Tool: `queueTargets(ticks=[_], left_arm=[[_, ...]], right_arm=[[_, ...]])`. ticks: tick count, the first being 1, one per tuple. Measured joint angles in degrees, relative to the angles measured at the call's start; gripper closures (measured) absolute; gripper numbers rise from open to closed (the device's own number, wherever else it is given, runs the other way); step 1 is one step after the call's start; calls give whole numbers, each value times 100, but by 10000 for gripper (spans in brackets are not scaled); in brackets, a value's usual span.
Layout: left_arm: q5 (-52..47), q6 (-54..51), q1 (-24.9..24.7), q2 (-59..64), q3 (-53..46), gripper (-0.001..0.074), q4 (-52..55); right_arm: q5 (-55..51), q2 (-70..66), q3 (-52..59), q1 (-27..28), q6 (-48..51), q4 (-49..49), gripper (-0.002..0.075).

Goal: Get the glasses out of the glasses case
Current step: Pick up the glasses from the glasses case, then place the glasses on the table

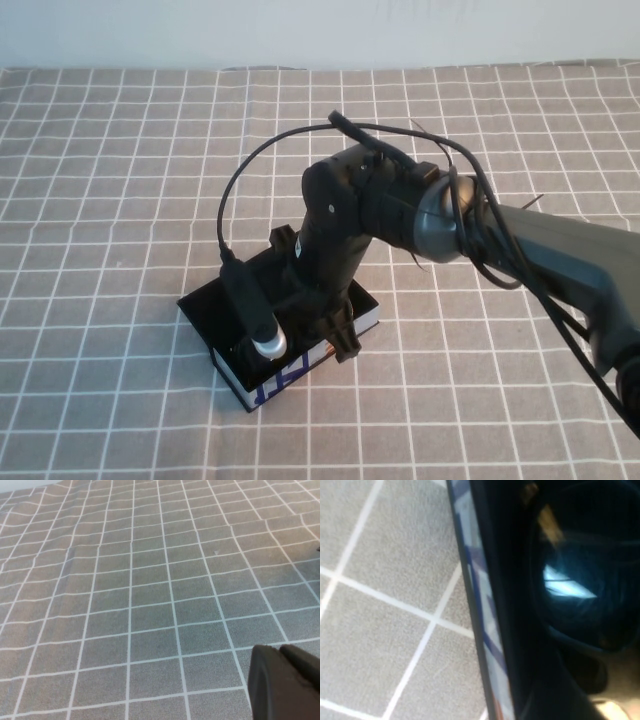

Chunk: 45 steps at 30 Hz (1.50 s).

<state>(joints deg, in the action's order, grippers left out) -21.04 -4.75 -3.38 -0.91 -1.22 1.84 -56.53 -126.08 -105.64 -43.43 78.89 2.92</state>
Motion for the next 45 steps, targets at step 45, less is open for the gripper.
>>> queueTargets(ticks=[45], left_arm=[[0,0,0,0,0,739,0]], right_arm=[[243,2672,2662,560,-8457,-1012,666]])
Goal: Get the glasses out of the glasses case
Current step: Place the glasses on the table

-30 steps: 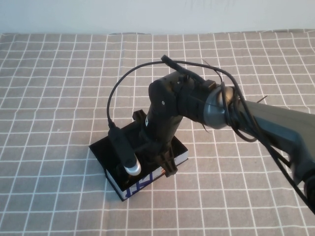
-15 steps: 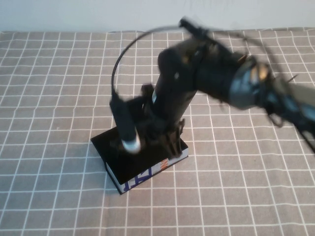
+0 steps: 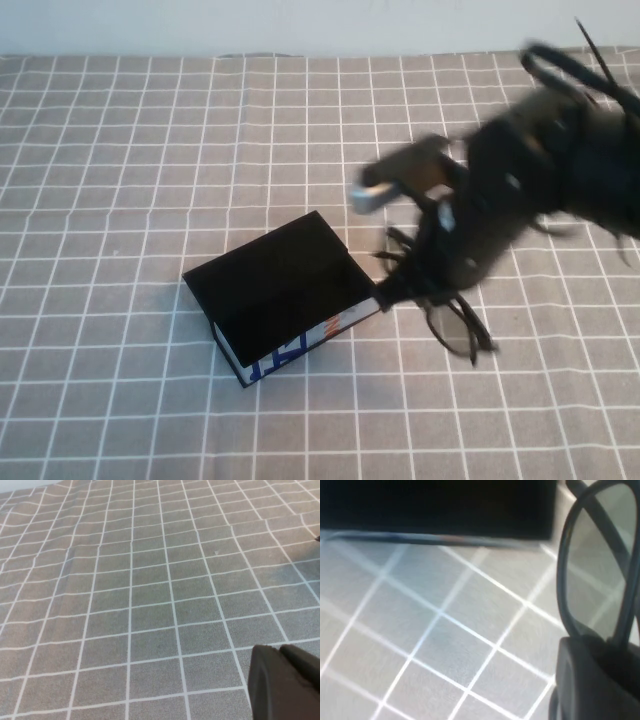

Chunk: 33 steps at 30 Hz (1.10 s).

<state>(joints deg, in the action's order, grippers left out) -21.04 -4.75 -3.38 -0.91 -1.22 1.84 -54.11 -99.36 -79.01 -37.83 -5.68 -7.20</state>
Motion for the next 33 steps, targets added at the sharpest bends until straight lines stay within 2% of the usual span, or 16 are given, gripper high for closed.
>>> queueTargets(ticks=[3,6,18,21,28,33], left_arm=[[0,0,0,0,0,739,0],[0,0,0,0,0,739,0],[0,0,0,0,0,739,0],[0,0,0,0,0,739,0],[0,0,0,0,0,739,0],[0,0,0,0,0,739,0]], right_arm=[[431,145,672,254,-1020,145,666],[790,148,1101,471,-1546,258,666],[1115,-291,1263,685,-1770,720,653],[1124,-357,1263,706,-1770,720,603],[983,-357,1263,744,-1778,659,413],[665,-163,1267,757,-1791,500,382]])
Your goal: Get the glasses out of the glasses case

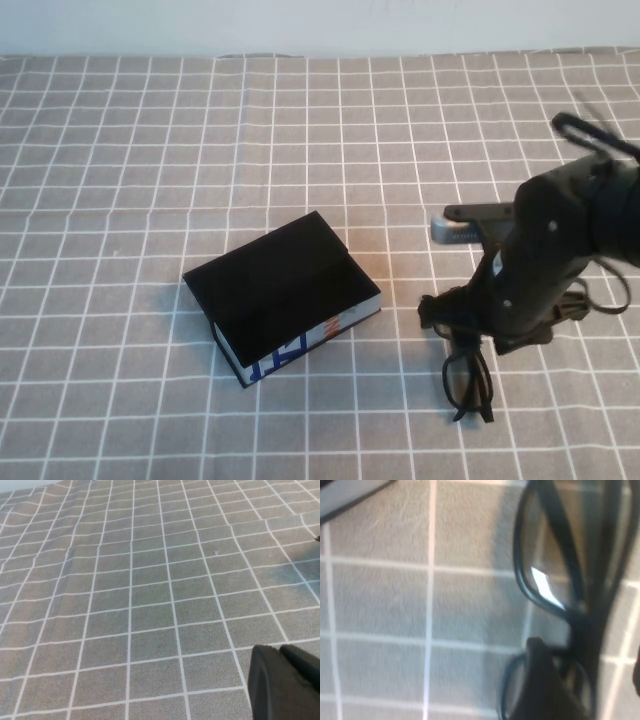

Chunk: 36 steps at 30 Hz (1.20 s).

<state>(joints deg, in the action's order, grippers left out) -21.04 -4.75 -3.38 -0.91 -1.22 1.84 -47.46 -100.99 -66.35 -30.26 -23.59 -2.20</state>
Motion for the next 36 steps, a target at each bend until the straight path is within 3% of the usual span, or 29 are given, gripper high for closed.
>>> queueTargets(ticks=[5,10,13,21,28,33,36], left_arm=[[0,0,0,0,0,739,0],[0,0,0,0,0,739,0],[0,0,0,0,0,739,0],[0,0,0,0,0,739,0],[0,0,0,0,0,739,0],[0,0,0,0,0,739,0],[0,0,0,0,0,739,0]], right_arm=[[-539,602,0,10,0,-148,447],[-1124,1388,38,-56,136,-238,670],[-1228,2060,226,-227,190,-291,721],[-1591,3747,978,-382,291,-81,742],[-1558,4445,1181,-382,407,-199,742],[-519,4787,1901,-279,442,-483,743],[566,5248,2764,225,444,-579,743]])
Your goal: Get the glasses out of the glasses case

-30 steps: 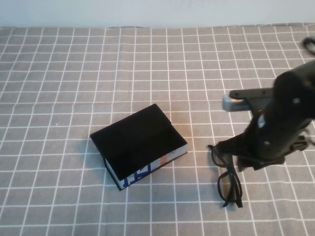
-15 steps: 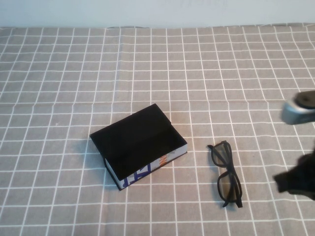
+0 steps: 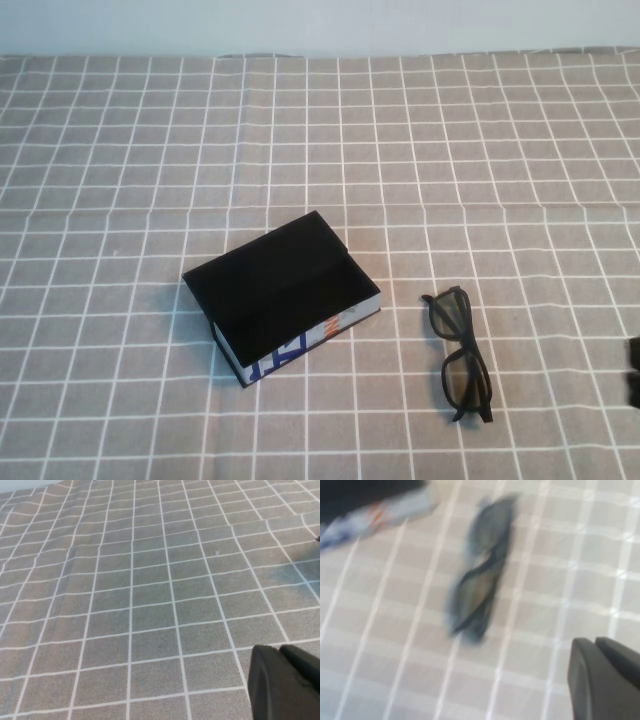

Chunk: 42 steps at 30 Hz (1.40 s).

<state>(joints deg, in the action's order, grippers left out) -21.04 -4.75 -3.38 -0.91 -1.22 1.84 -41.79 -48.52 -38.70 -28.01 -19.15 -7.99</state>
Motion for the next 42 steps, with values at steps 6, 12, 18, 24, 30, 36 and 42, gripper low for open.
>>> queueTargets(ticks=[6,12,18,24,30,36,42], left_arm=[[0,0,0,0,0,739,0],[0,0,0,0,0,739,0],[0,0,0,0,0,739,0],[0,0,0,0,0,739,0],[0,0,0,0,0,739,0],[0,0,0,0,0,739,0],[0,0,0,0,0,739,0]], right_arm=[[2436,1479,2135,1332,0,-243,743],[3705,3296,3729,2165,0,-453,743],[3577,4755,4021,2298,10,-453,743],[3304,4900,4034,2298,10,-356,743],[3280,4900,4034,2298,171,-209,743],[2588,4900,4034,2298,1967,1153,743],[2320,4900,4034,2298,2514,1379,743]])
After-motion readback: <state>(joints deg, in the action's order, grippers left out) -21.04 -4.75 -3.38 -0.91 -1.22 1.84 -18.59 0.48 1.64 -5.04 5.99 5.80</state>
